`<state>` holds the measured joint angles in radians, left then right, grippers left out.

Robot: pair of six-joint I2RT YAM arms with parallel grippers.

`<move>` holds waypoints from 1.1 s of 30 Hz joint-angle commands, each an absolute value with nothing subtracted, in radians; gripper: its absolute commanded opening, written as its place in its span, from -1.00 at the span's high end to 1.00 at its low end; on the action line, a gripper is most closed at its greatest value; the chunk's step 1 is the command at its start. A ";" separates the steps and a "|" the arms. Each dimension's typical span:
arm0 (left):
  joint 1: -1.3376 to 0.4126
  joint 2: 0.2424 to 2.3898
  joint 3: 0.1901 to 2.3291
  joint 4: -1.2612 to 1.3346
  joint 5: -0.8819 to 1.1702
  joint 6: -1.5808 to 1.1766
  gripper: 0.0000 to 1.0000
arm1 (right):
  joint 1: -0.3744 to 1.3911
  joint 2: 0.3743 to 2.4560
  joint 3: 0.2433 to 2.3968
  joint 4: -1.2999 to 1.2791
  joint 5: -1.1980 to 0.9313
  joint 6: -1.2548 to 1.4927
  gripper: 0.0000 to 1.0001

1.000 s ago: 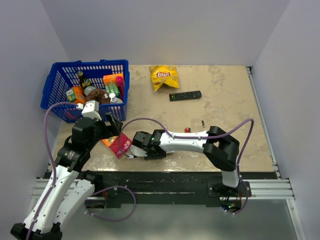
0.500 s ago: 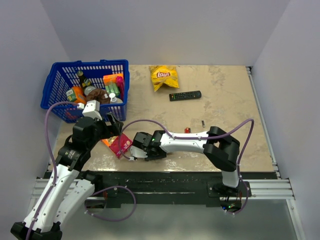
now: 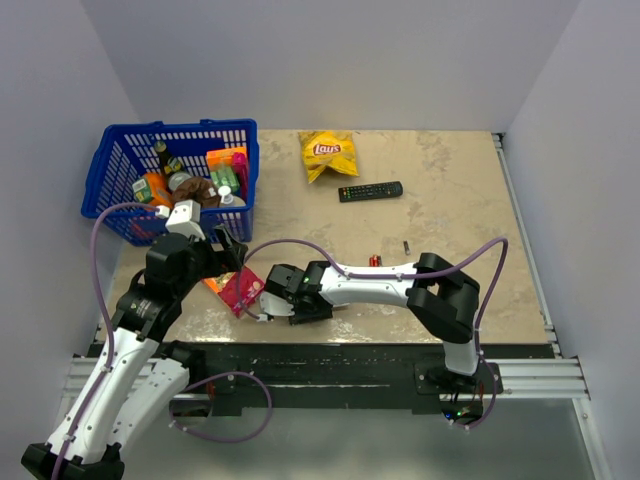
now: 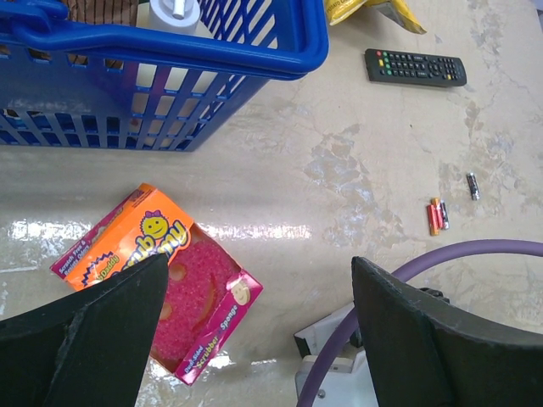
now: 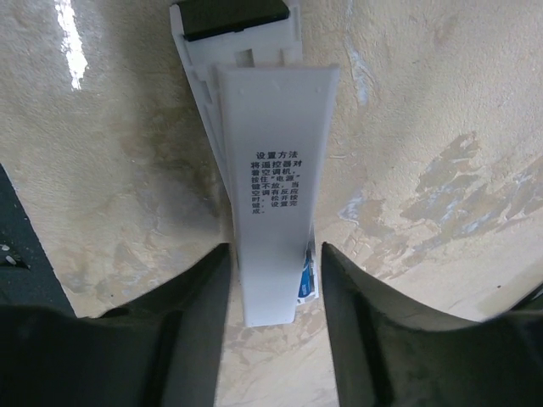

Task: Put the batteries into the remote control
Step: Load the battery cover into the remote control.

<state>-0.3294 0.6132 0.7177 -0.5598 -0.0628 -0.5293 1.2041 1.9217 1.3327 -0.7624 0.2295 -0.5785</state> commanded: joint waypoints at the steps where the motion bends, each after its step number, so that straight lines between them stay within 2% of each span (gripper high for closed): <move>1: -0.327 0.612 0.724 -0.518 -0.049 -0.502 -0.86 | 1.207 1.859 1.338 -0.756 0.203 -0.586 -0.04; 11: -0.328 0.611 0.726 -0.520 -0.041 -0.500 -0.86 | 1.207 1.844 1.342 -0.762 0.190 -0.580 -0.06; 13: -0.328 0.611 0.726 -0.519 -0.040 -0.494 -0.86 | 1.207 1.832 1.344 -0.764 0.189 -0.572 -0.16; 15: -0.328 0.612 0.727 -0.515 -0.028 -0.486 -0.86 | 1.207 1.815 1.351 -0.778 0.170 -0.568 -0.35; 17: -0.327 0.620 0.735 -0.508 -0.017 -0.471 -0.87 | 1.207 1.799 1.359 -0.791 0.158 -0.561 -0.37; 22: -0.328 0.644 0.767 -0.500 -0.005 -0.405 -0.89 | 1.207 1.717 1.370 -0.805 0.095 -0.532 -0.59; 26: -0.328 0.696 0.814 -0.496 0.063 -0.332 -0.90 | 1.200 1.629 1.362 -0.767 0.113 -0.444 -0.64; 29: -0.330 0.747 0.847 -0.488 0.124 -0.275 -0.90 | 1.132 1.551 1.355 -0.746 0.077 -0.321 -0.64; 33: -0.383 0.827 0.883 -0.477 0.156 -0.219 -0.90 | 0.933 1.436 1.303 -0.721 0.012 -0.133 -0.63</move>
